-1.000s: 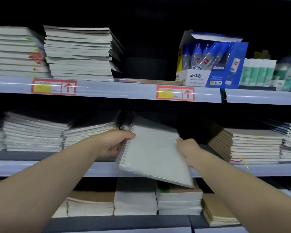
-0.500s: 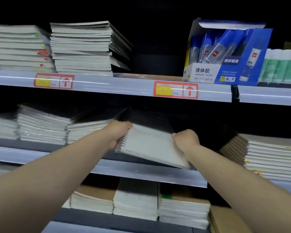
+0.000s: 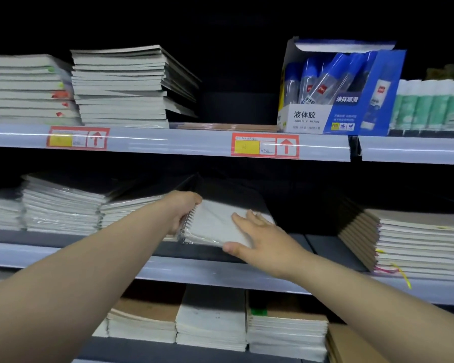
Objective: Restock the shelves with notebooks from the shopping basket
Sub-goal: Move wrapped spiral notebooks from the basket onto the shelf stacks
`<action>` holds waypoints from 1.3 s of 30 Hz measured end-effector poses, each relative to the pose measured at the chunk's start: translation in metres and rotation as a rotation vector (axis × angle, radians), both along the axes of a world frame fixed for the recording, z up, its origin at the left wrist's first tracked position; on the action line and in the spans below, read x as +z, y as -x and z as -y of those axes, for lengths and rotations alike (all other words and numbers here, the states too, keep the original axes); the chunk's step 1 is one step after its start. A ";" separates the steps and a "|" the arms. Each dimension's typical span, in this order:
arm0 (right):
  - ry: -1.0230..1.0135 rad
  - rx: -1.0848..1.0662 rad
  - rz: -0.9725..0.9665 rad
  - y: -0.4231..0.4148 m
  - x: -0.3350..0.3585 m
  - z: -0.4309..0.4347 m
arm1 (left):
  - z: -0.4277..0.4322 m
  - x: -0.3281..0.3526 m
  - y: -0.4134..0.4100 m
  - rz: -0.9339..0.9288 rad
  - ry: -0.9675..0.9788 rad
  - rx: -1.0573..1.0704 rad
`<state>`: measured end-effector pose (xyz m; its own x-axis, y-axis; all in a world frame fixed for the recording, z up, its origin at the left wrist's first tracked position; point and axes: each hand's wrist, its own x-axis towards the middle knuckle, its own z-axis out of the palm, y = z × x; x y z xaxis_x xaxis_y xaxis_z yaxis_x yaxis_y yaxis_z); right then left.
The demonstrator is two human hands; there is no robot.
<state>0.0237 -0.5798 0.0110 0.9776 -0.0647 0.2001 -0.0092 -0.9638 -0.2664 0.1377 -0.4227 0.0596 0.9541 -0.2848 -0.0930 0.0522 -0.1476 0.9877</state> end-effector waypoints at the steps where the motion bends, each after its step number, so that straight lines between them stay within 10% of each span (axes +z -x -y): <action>1: 0.024 0.013 -0.013 0.002 0.001 0.002 | 0.001 0.000 0.000 0.004 0.008 0.007; 16: -0.078 0.010 0.303 -0.023 -0.006 0.004 | -0.010 -0.033 0.016 0.812 -0.634 0.065; 21: -0.076 -0.032 0.305 -0.035 -0.004 0.008 | -0.019 -0.036 0.004 1.238 -0.584 -0.076; 39: -0.106 -0.127 0.454 -0.079 -0.007 0.016 | -0.008 -0.046 -0.053 1.514 -0.616 -0.002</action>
<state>0.1025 -0.5962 0.0035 0.7758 -0.2212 0.5909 0.0149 -0.9298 -0.3677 0.1909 -0.4146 0.0138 0.2745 -0.5621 0.7802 -0.8543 -0.5150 -0.0705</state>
